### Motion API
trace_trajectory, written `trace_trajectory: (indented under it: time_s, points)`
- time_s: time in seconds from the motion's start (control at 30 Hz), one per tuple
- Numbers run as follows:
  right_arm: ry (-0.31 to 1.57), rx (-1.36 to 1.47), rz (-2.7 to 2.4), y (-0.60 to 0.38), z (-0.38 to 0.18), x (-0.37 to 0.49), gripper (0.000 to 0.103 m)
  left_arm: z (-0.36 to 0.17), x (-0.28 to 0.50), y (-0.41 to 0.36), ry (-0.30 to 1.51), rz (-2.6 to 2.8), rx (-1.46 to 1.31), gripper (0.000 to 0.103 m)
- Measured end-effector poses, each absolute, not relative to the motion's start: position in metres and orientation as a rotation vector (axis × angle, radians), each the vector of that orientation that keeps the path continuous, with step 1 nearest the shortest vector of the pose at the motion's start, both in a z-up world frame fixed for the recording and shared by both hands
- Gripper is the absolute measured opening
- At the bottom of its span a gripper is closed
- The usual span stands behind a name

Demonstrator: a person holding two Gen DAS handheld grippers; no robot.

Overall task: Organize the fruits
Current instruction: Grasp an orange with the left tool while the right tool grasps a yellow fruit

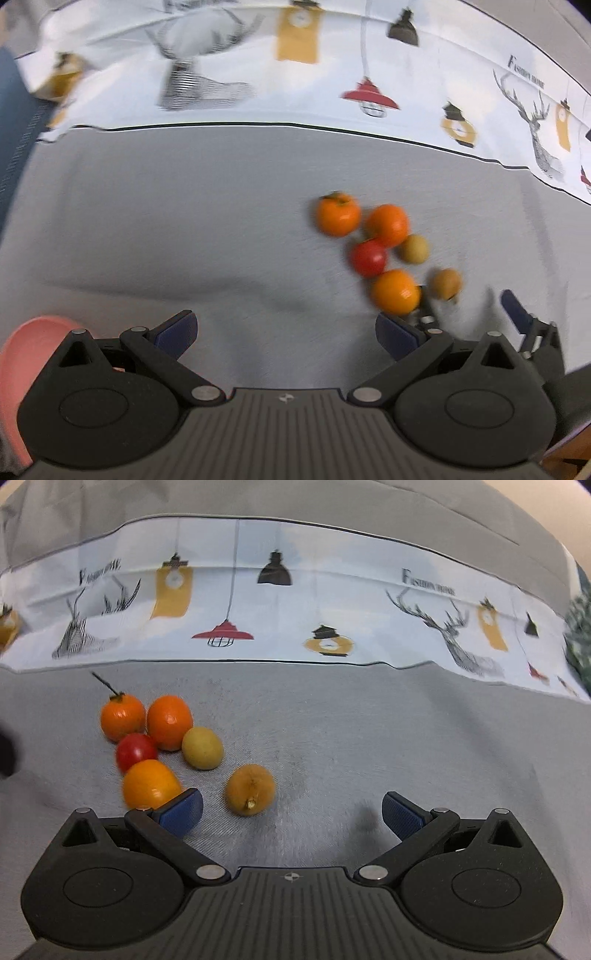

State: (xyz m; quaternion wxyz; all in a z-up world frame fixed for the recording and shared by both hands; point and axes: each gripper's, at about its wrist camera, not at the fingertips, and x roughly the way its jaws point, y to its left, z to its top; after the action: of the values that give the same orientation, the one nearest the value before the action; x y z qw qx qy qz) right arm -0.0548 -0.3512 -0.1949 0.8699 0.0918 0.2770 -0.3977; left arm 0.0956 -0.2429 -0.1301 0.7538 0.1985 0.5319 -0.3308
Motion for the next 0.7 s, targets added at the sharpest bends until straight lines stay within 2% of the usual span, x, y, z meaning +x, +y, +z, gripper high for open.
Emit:
trace_trajectory:
  time_s: [0.03,0.07,0.1,0.13,0.17,0.47,0.53,0.57,0.63,0.67,0.7]
  points:
    - [0.566,0.190,-0.813,-0.354,-0.195,-0.053,0.095,-0.133,0.095,-0.250,1.167,-0.727,0.430,0.103]
    - [0.558,0.196,-0.790,-0.356,-0.195,-0.053,0.070,-0.136,0.094,-0.255,1.172,-0.727,0.427,0.103]
    - [0.544,0.212,-0.753,-0.358,-0.194,-0.054,0.056,-0.138,0.094,-0.258,1.174,-0.726,0.424,0.103]
    - [0.543,0.203,-0.754,-0.357,-0.193,-0.054,0.038,-0.140,0.093,-0.261,1.174,-0.724,0.417,0.103]
    - [0.551,0.186,-0.761,-0.356,-0.191,-0.054,0.030,-0.142,0.092,-0.263,1.176,-0.722,0.411,0.103]
    - [0.522,0.390,-1.116,-0.412,-0.190,-0.098,0.030,-0.172,0.088,-0.295,1.311,-0.739,0.351,0.103]
    - [0.513,0.401,-1.118,-0.413,-0.191,-0.100,0.030,-0.182,0.088,-0.301,1.350,-0.718,0.333,0.099]
    - [0.519,0.388,-1.120,-0.412,-0.192,-0.098,0.030,-0.185,0.088,-0.302,1.358,-0.709,0.321,0.093]
    - [0.520,0.379,-1.123,-0.410,-0.194,-0.096,0.030,-0.180,0.083,-0.300,1.283,-0.688,0.321,0.071]
    - [0.518,0.382,-1.124,-0.410,-0.194,-0.096,0.030,-0.177,0.081,-0.299,1.255,-0.701,0.323,0.043]
    - [0.514,0.387,-1.124,-0.410,-0.194,-0.095,0.030,-0.175,0.081,-0.299,1.251,-0.707,0.331,0.044]
